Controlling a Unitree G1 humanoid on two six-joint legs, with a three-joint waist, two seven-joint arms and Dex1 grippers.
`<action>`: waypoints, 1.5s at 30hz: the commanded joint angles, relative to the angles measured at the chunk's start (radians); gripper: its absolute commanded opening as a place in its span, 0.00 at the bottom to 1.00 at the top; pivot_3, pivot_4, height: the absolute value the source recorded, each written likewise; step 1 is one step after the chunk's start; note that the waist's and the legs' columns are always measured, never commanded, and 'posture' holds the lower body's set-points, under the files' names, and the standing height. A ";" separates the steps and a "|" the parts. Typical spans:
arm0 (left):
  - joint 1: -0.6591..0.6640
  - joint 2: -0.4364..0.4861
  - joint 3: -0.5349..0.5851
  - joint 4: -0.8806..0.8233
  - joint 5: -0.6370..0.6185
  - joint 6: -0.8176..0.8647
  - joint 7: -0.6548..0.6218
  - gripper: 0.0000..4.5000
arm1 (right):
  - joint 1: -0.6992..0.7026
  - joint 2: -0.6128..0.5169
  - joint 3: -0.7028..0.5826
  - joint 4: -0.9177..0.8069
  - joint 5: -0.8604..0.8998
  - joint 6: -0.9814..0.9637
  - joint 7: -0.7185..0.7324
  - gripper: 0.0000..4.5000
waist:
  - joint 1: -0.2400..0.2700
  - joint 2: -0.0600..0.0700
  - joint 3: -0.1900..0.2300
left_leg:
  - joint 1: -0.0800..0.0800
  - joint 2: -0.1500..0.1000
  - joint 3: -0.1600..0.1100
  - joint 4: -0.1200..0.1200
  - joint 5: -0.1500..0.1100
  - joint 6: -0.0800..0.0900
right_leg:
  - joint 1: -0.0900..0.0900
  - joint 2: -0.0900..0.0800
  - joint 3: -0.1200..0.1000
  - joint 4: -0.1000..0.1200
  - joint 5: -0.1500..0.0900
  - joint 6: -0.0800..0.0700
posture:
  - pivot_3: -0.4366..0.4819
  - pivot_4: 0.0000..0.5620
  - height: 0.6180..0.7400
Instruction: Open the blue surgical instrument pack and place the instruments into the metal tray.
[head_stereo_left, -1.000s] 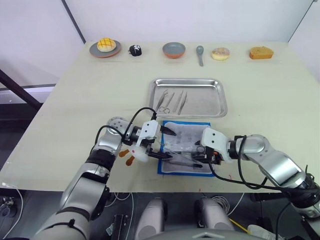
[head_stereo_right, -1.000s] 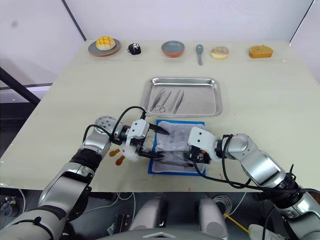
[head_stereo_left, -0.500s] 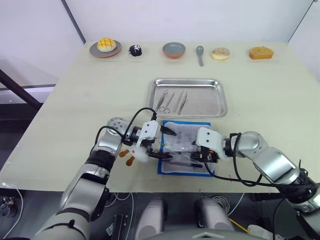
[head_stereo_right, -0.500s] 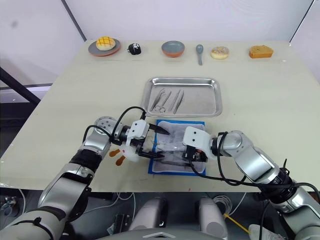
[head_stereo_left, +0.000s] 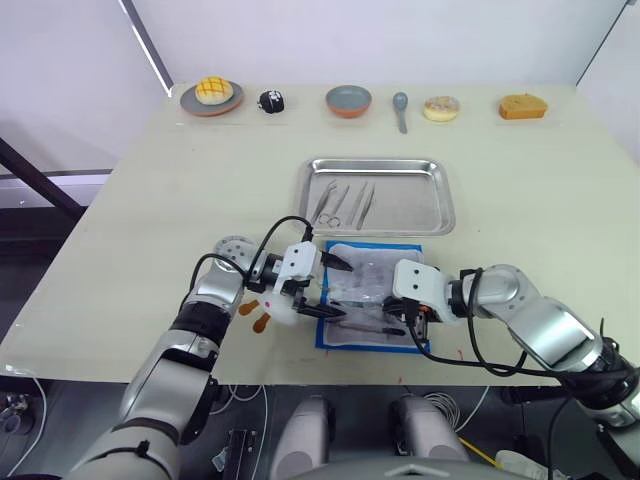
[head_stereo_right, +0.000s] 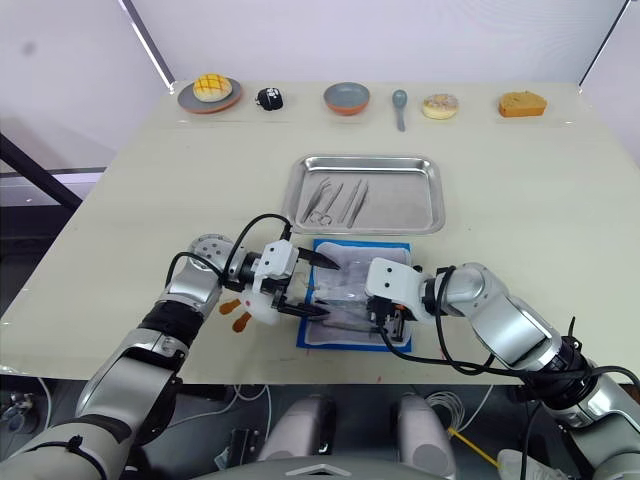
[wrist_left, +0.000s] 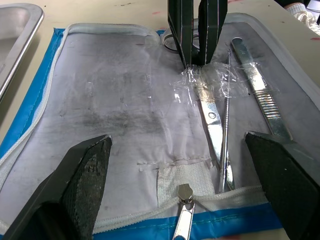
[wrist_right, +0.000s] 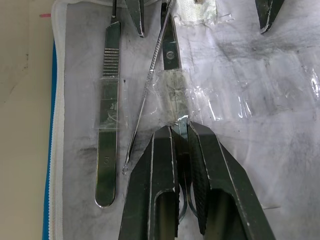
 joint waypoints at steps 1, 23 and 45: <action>0.039 0.006 -0.028 0.028 0.051 0.016 0.003 1.00 | 0.005 -0.024 -0.015 -0.008 -0.006 0.024 0.005 0.01 | 0.000 0.000 0.000 | 0.000 0.000 0.000 0.000 0.000 0.000 | 0.000 0.000 0.000 0.000 0.000 0.000 | 0.48 0.27 1.00; 0.052 0.003 -0.036 0.003 0.064 0.033 0.020 1.00 | -0.273 -0.012 0.080 -0.054 0.083 0.346 0.073 0.01 | 0.000 0.000 0.000 | -0.001 0.000 -0.002 0.000 0.000 0.000 | -0.001 -0.001 0.000 0.000 0.000 0.000 | 0.48 0.27 1.00; 0.066 0.004 -0.046 -0.010 0.079 0.040 0.034 1.00 | -0.399 -0.092 0.205 -0.136 0.049 0.367 0.067 0.01 | 0.000 0.001 0.001 | -0.001 0.000 -0.003 -0.001 0.000 0.000 | -0.002 -0.002 -0.001 -0.001 0.000 0.000 | 0.48 0.27 1.00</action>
